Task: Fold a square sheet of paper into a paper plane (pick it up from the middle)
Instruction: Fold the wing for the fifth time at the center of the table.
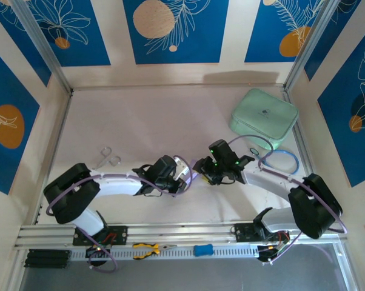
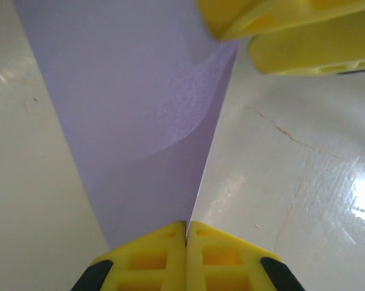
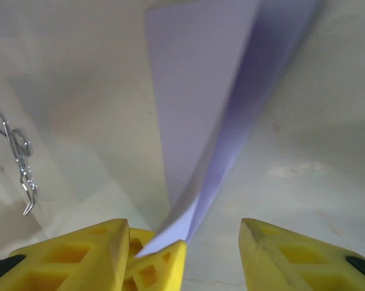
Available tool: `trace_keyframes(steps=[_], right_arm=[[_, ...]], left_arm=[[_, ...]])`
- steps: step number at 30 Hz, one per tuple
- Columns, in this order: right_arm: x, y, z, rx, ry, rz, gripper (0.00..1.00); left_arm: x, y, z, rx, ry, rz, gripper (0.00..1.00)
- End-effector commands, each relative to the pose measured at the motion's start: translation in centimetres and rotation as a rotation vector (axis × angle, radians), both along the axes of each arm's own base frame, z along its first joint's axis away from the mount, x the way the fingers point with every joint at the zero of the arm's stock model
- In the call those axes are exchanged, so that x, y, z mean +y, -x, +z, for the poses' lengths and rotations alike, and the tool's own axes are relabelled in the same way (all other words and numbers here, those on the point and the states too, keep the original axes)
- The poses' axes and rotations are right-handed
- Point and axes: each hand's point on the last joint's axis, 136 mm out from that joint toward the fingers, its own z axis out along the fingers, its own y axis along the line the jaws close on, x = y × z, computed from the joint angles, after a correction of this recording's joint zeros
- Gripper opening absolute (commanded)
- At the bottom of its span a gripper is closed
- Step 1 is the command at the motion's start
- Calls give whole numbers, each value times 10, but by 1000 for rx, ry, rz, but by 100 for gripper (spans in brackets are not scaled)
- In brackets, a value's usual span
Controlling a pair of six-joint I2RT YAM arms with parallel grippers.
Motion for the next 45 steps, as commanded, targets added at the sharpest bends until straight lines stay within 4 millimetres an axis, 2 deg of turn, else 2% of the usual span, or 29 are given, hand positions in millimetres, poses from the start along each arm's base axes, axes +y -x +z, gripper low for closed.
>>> trace_keyframes(steps=[1, 5, 9, 12, 19, 23, 28, 39, 42, 45], right_arm=[[16, -4, 8, -3, -37, 28, 52], [17, -5, 5, 18, -27, 29, 49], [16, -1, -2, 47, -16, 34, 27], [16, 0, -2, 40, -25, 30, 16], [17, -2, 5, 18, -50, 27, 3], [17, -2, 5, 18, -61, 18, 2], [17, -2, 5, 18, -63, 17, 2], [14, -2, 4, 21, -52, 10, 3], [12, -1, 4, 19, -43, 9, 10], [6, -1, 8, 5, -18, 8, 24]], left_arm=[[5, -1, 1, -78, -57, -21, 0], [7, -3, 2, -107, -77, -7, 0], [9, -6, 6, -153, -92, -1, 0], [10, -6, 7, -189, -112, -21, 5], [15, -3, 0, -255, -211, -65, 16], [18, -4, -3, -296, -278, -71, 26], [20, -5, -5, -327, -327, -67, 26], [18, -4, -6, -320, -322, -69, 2], [16, -1, -8, -301, -312, -69, 0], [13, 0, -8, -273, -290, -55, 0]])
